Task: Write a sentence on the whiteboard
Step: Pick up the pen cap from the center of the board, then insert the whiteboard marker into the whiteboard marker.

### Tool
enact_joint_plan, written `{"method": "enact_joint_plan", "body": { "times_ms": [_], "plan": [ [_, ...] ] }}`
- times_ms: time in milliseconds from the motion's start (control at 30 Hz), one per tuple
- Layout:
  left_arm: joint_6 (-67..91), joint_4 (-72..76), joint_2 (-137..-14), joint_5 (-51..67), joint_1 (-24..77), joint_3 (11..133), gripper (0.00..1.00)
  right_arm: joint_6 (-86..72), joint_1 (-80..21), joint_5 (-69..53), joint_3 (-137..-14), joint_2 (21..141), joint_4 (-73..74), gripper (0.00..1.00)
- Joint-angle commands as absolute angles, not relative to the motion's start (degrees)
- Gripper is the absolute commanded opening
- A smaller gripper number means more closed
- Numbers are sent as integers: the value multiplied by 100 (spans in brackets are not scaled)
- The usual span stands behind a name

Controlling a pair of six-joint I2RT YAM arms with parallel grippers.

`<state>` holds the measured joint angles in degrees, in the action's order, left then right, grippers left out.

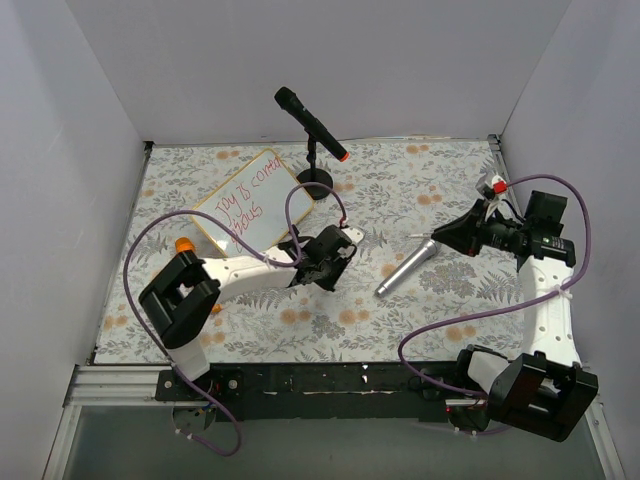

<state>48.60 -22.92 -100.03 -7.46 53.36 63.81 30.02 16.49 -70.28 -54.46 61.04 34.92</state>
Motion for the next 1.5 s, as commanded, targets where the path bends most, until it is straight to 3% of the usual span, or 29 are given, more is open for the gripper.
{"method": "enact_joint_plan", "body": {
  "times_ms": [0,433,700,1000,1467],
  "plan": [
    [4255,-629,-9036,260,5353,5681,0,2962,1310,-7040,-5344,6135,3244,1],
    [4114,2750,-7823,2160,5353,3499,0,3531,290,-7242,-5326,6390,3489,1],
    [2929,4497,-7419,2822,5361,2103,0,4718,-298,-7031,-5379,6311,4262,1],
    [2259,4701,-7470,2698,5361,1907,0,5923,-1221,-6733,-5686,6644,5203,1],
    [2689,4852,-7822,2628,5361,1933,0,5872,-1749,-6434,-5862,6987,5203,1]
  ]
}}
